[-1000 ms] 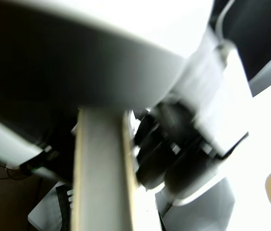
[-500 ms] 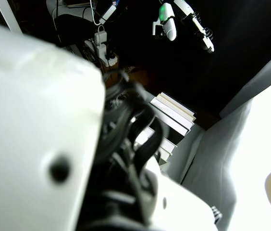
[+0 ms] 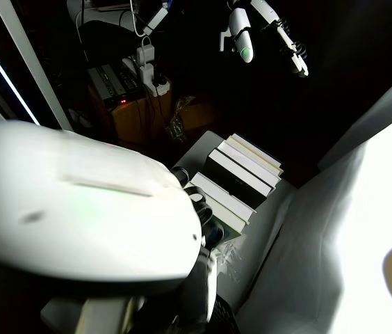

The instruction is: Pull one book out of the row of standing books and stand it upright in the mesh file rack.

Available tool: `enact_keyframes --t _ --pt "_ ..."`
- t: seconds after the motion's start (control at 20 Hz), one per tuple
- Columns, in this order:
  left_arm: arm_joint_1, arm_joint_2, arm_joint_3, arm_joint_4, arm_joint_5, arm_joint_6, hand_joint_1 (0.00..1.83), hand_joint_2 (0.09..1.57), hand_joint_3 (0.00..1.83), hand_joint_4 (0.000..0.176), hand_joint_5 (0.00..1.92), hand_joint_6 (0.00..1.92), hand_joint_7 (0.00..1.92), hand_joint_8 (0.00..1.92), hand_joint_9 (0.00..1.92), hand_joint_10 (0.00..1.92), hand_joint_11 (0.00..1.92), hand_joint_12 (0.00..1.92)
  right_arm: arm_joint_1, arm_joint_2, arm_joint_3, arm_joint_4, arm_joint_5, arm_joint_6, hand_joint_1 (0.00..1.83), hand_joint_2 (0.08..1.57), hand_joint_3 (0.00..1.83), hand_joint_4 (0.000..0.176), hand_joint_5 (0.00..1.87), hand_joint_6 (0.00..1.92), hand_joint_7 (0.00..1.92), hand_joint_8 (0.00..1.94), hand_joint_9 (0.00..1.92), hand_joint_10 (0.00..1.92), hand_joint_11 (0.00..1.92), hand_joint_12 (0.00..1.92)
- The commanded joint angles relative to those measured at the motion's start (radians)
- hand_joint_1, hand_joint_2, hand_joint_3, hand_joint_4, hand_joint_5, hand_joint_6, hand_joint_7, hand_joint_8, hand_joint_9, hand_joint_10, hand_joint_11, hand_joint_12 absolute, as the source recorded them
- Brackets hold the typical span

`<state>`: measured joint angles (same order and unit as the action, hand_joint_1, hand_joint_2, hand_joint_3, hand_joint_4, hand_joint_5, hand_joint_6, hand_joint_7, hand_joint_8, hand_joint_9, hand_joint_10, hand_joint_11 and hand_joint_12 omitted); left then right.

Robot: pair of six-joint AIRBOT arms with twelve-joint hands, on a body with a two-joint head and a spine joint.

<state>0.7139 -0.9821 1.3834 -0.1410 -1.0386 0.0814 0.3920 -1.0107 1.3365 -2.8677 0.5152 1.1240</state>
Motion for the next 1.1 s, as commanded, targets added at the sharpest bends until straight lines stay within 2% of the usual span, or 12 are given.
enact_keyframes --t 0.0,0.25,0.3,0.4,0.45,0.6,0.65,0.85,0.9,0.95,1.0,1.05 --pt "-0.005 0.009 0.001 -0.034 -0.128 -0.004 0.53 1.46 0.00 0.000 0.09 0.00 0.00 0.00 0.00 0.00 0.00 0.00 -0.001 0.010 0.006 -0.012 -0.121 -0.012 1.37 1.14 0.00 0.000 0.85 0.96 0.94 1.04 0.96 1.43 0.90 1.78" --pt "0.001 0.003 0.001 -0.035 -0.135 -0.004 0.57 1.46 0.00 0.000 0.08 0.00 0.00 0.00 0.00 0.00 0.00 0.00 -0.066 -0.021 0.013 -0.008 -0.156 -0.012 1.27 1.13 0.00 0.000 0.90 0.93 1.01 1.18 0.98 1.53 0.67 1.92" --pt "0.004 0.003 0.001 -0.036 -0.139 -0.004 0.57 1.47 0.01 0.000 0.09 0.01 0.00 0.00 0.00 0.00 0.00 0.00 -0.082 -0.031 0.018 -0.007 -0.165 -0.012 1.27 1.13 0.00 0.000 0.91 0.92 1.01 1.20 1.07 1.57 0.90 1.90" --pt "0.010 0.003 -0.001 -0.038 -0.146 -0.004 0.55 1.48 0.01 0.000 0.09 0.01 0.00 0.00 0.00 0.00 0.00 0.00 -0.109 -0.055 0.031 -0.007 -0.187 -0.012 1.25 1.14 0.00 0.000 0.90 0.98 1.00 1.19 1.06 1.53 0.98 1.81" --pt "0.012 0.003 -0.002 -0.038 -0.150 -0.004 0.67 1.46 0.00 0.000 0.09 0.00 0.00 0.00 0.00 0.00 0.00 0.00 -0.120 -0.068 0.041 -0.007 -0.198 -0.013 1.38 1.11 0.00 0.000 0.92 0.84 1.01 0.95 1.01 1.36 0.95 1.76" --pt "0.024 0.003 -0.004 -0.042 -0.162 -0.004 0.65 1.47 0.00 0.000 0.08 0.00 0.00 0.00 0.00 0.00 0.00 0.00 -0.154 -0.116 0.086 -0.007 -0.225 -0.013 1.25 1.12 0.00 0.000 0.91 0.96 1.02 1.12 1.09 1.47 1.03 1.80" --pt "0.028 0.002 -0.004 -0.044 -0.165 -0.004 0.70 1.45 0.00 0.000 0.10 0.01 0.00 0.00 0.00 0.00 0.00 0.00 -0.165 -0.130 0.099 -0.005 -0.235 -0.013 1.25 1.17 0.01 0.000 0.85 0.93 0.92 1.39 1.14 1.73 1.12 1.90" --pt "0.039 -0.002 -0.004 -0.046 -0.178 -0.004 0.67 1.47 0.00 0.000 0.09 0.00 0.00 0.00 0.00 0.00 0.00 0.00 -0.218 -0.171 0.140 0.001 -0.256 -0.012 1.24 1.17 0.00 0.000 0.85 1.11 0.89 1.28 1.15 1.83 1.19 1.92" --pt "0.042 -0.003 -0.004 -0.048 -0.182 -0.004 0.67 1.47 0.00 0.000 0.09 0.00 0.00 0.00 0.00 0.00 0.00 0.00 -0.240 -0.189 0.160 0.005 -0.259 -0.012 1.33 1.16 0.01 0.000 0.85 0.89 0.89 1.35 0.97 1.58 1.01 1.79" --pt "0.044 -0.003 -0.004 -0.048 -0.185 -0.004 0.67 1.47 0.00 0.000 0.09 0.00 0.00 0.00 0.00 0.00 0.00 0.00 -0.251 -0.199 0.171 0.005 -0.260 -0.012 1.33 1.16 0.01 0.000 0.85 0.89 0.89 1.35 0.97 1.58 1.01 1.79" --pt "0.046 -0.003 -0.004 -0.049 -0.188 -0.004 0.72 1.46 0.00 0.000 0.10 0.00 0.00 0.00 0.00 0.00 0.00 0.00 -0.266 -0.213 0.185 0.005 -0.260 -0.012 1.37 1.15 0.00 0.000 0.76 1.07 0.94 1.04 0.94 1.37 0.91 1.61" --pt "0.047 -0.004 -0.004 -0.049 -0.191 -0.004 0.72 1.46 0.00 0.000 0.10 0.00 0.00 0.00 0.00 0.00 0.00 0.00 -0.277 -0.225 0.197 0.005 -0.260 -0.012 1.37 1.16 0.00 0.000 0.73 1.13 0.94 1.02 0.92 1.37 0.89 1.59"
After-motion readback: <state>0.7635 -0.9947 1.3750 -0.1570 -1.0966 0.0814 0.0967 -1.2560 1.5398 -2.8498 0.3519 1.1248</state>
